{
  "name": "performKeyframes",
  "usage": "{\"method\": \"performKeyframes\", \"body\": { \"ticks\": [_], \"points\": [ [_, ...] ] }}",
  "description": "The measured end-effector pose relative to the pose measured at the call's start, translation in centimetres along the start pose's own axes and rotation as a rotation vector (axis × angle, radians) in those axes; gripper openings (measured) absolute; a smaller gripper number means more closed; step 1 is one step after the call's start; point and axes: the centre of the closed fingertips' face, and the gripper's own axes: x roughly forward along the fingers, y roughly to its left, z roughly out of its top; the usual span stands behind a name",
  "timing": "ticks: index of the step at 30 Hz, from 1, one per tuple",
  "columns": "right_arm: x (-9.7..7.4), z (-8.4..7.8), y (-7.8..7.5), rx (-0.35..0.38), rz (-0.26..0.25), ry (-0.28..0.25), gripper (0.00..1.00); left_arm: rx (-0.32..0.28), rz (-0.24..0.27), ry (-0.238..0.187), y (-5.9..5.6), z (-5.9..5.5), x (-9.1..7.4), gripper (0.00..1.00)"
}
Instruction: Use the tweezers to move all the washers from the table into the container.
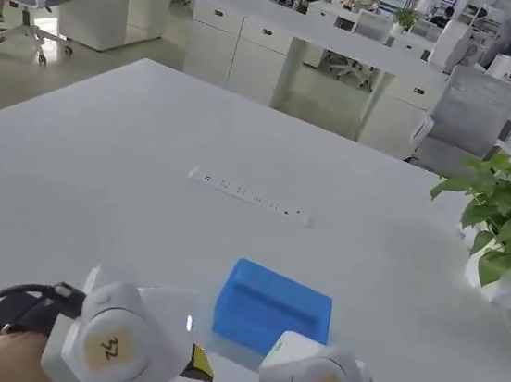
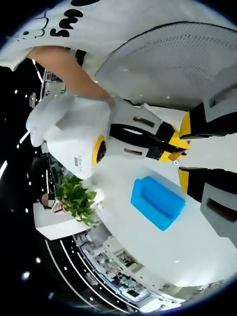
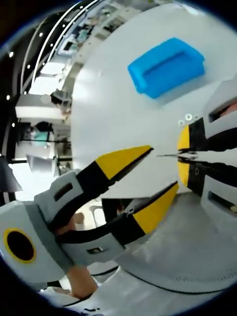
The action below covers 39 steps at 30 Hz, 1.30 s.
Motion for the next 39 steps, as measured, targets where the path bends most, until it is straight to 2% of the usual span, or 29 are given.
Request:
{"method": "performKeyframes", "body": {
  "ticks": [1, 2, 4, 6, 7, 9, 11, 14, 16, 20, 25, 32, 38, 39],
  "points": [
    [-0.1, 0.1, -0.1, 0.008, 0.0, -0.004, 0.02, -0.022, 0.029, -0.016, 0.3, 0.1, -0.3, 0.24],
    [-0.3, 0.3, -0.2, 0.017, 0.002, -0.015, 0.02, -0.053, 0.062, -0.05, 0.5, 0.2, -0.7, 0.27],
    [-0.6, 0.7, -0.6, 0.04, -0.007, -0.039, 0.02, -0.11, 0.089, -0.057, 0.4, -0.1, -1.4, 0.3],
    [-0.9, 1.0, -0.9, 0.054, -0.008, -0.051, 0.02, -0.152, 0.139, -0.086, 0.7, -0.1, -2.0, 0.3],
    [-1.1, 1.2, -1.1, 0.068, -0.009, -0.058, 0.02, -0.173, 0.148, -0.082, 0.7, -0.3, -2.1, 0.3],
    [-1.4, 1.6, -1.4, 0.089, -0.012, -0.08, 0.02, -0.176, 0.185, -0.086, 0.9, -0.5, -2.4, 0.3],
    [-1.6, 1.9, -1.2, 0.103, -0.004, -0.093, 0.02, -0.169, 0.189, -0.093, 1.0, -0.2, -2.6, 0.29],
    [-1.7, 2.2, -0.4, 0.11, 0.015, -0.102, 0.02, -0.173, 0.16, -0.108, 0.9, 0.7, -2.3, 0.3],
    [-1.6, 2.2, 0.0, 0.083, 0.012, -0.098, 0.02, -0.16, 0.148, -0.11, 0.8, 1.1, -2.1, 0.29],
    [-1.6, 2.4, 0.6, 0.048, 0.011, -0.09, 0.02, -0.135, 0.087, -0.124, -0.1, 2.1, -1.5, 0.29],
    [-1.6, 2.6, 0.7, 0.031, 0.007, -0.089, 0.02, -0.097, 0.059, -0.099, -0.8, 2.0, -0.8, 0.31],
    [-1.5, 2.7, 0.5, 0.025, -0.001, -0.085, 0.02, -0.075, 0.029, -0.119, -1.5, 2.7, -0.5, 0.29],
    [-1.5, 2.8, 0.4, 0.017, -0.008, -0.08, 0.01, -0.059, 0.023, -0.116, -1.9, 2.7, 0.0, 0.31],
    [-1.8, 3.3, 0.3, -0.036, -0.006, -0.092, 0.0, -0.063, 0.027, -0.118, -1.9, 2.7, 0.0, 0.31]
  ]
}}
